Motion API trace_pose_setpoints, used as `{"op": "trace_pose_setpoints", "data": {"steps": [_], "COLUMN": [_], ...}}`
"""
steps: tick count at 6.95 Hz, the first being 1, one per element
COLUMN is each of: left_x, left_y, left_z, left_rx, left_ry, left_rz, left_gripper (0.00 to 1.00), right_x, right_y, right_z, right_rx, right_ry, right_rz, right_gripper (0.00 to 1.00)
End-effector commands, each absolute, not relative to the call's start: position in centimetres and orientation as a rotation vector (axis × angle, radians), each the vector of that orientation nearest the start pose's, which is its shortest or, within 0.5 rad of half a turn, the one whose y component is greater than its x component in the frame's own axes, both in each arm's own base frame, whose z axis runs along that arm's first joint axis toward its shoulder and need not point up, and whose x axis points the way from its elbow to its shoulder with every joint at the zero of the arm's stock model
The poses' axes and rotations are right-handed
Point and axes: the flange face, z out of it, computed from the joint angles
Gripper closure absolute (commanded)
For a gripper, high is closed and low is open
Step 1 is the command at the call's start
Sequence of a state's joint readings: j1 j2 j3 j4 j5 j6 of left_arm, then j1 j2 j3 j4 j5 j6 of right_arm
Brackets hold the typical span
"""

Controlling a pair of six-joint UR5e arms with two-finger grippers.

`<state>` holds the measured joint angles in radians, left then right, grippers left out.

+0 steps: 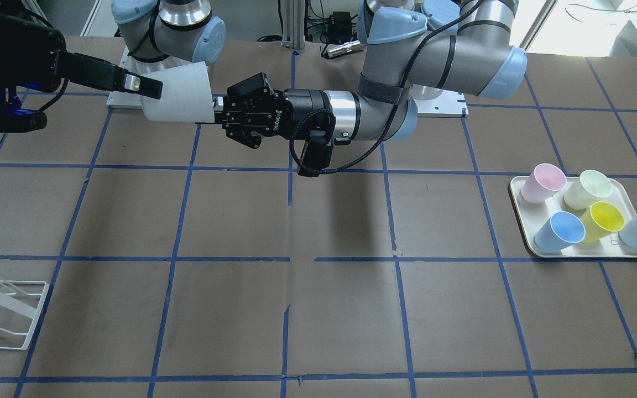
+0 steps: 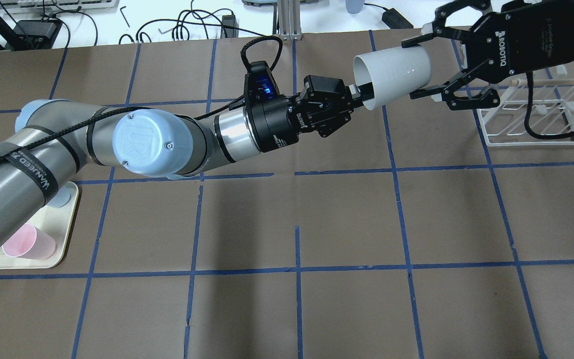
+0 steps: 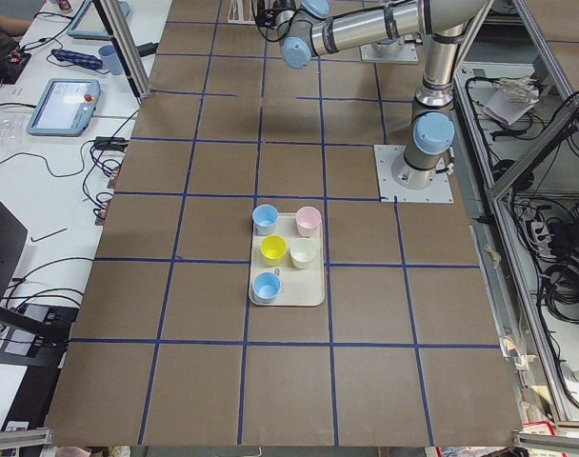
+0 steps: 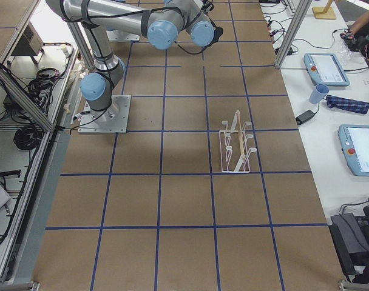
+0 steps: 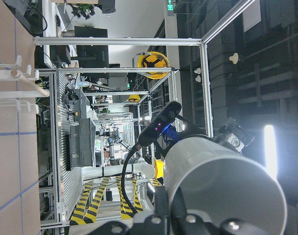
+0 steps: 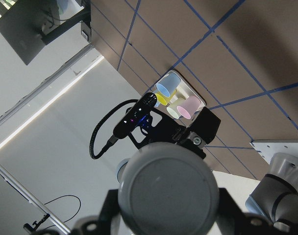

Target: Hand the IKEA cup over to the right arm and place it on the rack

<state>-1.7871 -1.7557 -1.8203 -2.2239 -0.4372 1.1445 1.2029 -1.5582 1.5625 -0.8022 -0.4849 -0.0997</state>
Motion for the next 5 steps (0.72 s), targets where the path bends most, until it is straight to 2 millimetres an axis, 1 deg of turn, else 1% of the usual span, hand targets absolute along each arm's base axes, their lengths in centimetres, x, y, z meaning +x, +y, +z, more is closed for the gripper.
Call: {"op": "trace_pose_setpoints", "data": {"steps": [1, 2, 3, 4, 5], "left_x": [-33.0, -32.5, -32.2, -31.3, -29.3], "left_y": [-45.9, -46.2, -46.3, -46.6, -47.4], "left_z": [35.1, 35.2, 35.3, 35.0, 34.7], "left_rx": [0.102, 0.112, 0.115, 0.114, 0.106], "left_ry": [-1.369, -1.370, -1.373, -1.389, -1.417], "left_rz": [0.163, 0.167, 0.169, 0.161, 0.156], "left_gripper": [0.11, 0.07, 0.07, 0.07, 0.07], "right_x": [4.9, 4.9, 4.6, 4.2, 3.8], "right_y": [-48.7, -48.7, -48.9, -49.4, -50.2], "right_z": [48.4, 48.5, 48.6, 49.0, 49.3], "right_rx": [0.709, 0.709, 0.709, 0.703, 0.685], "right_ry": [1.807, 1.808, 1.809, 1.817, 1.836], "right_rz": [0.480, 0.476, 0.466, 0.441, 0.408], "right_gripper": [0.44, 0.45, 0.48, 0.50, 0.56]}}
